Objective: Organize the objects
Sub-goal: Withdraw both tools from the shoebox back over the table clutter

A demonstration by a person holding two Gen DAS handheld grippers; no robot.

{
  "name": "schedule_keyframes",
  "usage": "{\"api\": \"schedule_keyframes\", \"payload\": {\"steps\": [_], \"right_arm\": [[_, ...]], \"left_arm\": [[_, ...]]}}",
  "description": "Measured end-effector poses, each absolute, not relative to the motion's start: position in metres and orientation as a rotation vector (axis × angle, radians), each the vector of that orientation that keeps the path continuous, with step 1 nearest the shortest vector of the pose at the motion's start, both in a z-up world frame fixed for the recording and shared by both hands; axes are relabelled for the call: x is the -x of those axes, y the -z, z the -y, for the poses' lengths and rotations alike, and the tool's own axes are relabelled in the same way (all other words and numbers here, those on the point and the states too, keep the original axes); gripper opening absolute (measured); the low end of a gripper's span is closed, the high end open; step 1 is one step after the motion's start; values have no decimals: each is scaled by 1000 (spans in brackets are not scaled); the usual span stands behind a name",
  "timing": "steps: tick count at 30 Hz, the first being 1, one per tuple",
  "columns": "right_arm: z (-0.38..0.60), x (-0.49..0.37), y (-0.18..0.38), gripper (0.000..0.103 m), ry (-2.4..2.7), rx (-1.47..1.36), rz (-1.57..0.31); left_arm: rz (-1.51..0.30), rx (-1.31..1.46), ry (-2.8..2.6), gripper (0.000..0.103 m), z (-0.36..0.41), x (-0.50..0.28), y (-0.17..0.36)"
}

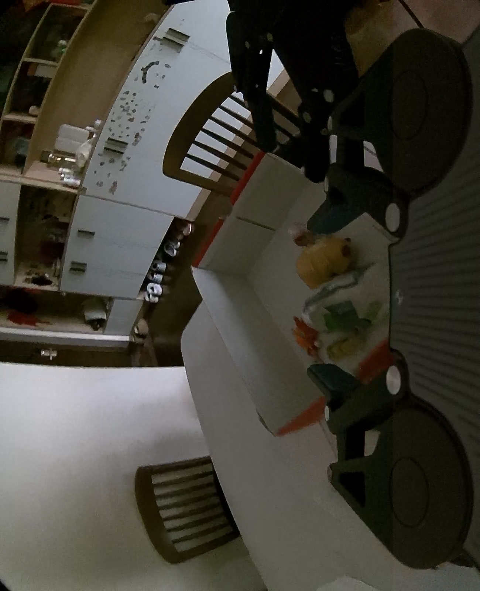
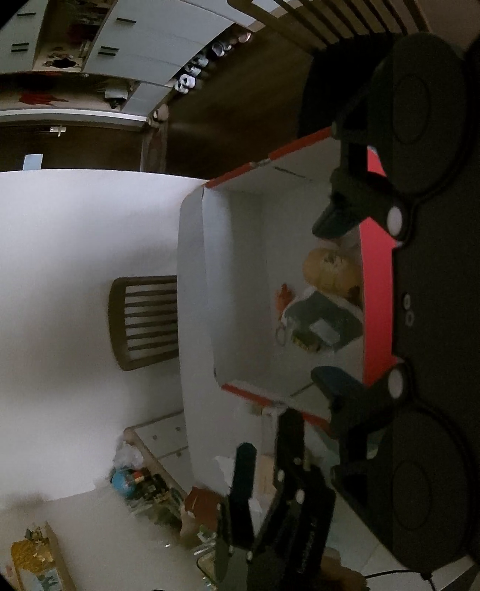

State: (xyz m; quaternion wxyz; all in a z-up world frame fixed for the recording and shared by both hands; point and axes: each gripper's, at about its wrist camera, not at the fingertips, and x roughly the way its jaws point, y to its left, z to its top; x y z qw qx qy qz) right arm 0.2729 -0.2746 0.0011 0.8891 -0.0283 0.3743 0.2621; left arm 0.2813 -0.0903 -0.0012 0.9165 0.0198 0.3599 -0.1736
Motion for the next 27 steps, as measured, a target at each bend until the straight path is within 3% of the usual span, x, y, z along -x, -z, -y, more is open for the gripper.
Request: {"api": "schedule_keyframes", "payload": {"steps": [11, 13, 14, 27], "right_arm": [[224, -239, 2, 83, -557, 46, -789], [214, -235, 2, 83, -558, 46, -795], [208, -233, 3, 83, -559, 46, -799], [145, -208, 18, 83, -563, 43, -854]], "left_arm": [[-756, 25, 278, 88, 29, -237, 13], [-760, 35, 268, 94, 16, -230, 16], [-762, 38, 261, 103, 9, -226, 19], [-793, 82, 140, 103, -81, -182, 59]]}}
